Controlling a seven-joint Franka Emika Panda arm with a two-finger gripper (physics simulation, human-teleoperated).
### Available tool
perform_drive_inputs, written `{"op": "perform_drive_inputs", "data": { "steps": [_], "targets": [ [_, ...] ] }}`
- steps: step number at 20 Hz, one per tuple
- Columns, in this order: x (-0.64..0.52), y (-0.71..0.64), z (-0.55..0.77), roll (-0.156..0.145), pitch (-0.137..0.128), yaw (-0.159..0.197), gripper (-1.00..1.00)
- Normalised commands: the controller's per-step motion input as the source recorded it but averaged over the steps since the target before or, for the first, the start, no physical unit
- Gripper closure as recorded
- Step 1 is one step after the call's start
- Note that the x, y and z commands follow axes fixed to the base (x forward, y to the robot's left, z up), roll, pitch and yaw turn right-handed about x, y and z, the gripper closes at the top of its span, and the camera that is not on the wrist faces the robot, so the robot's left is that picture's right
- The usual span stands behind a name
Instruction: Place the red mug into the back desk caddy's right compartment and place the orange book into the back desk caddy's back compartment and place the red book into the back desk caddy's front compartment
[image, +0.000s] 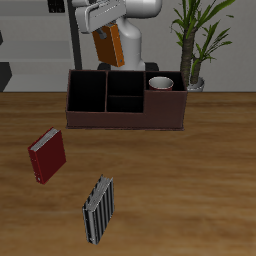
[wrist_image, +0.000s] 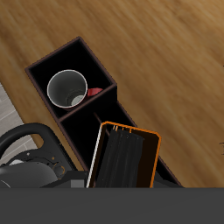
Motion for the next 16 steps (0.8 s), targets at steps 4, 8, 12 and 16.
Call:
{"op": "perform_drive_inputs", "data": {
  "steps": [4,8,12,16],
  "targets": [
    [0.05,-0.01,-0.04,-0.041,0.018,0.126,1.0],
    [-0.09,0.32,-0.09,0.021,-0.039,0.244,1.0],
    [-0.03,0.22,0.05,0.001,-0.041,0.185,1.0],
    [0.01,0.1,-0.01,-0.021,-0.018,0.144,1.0]
  ]
}}
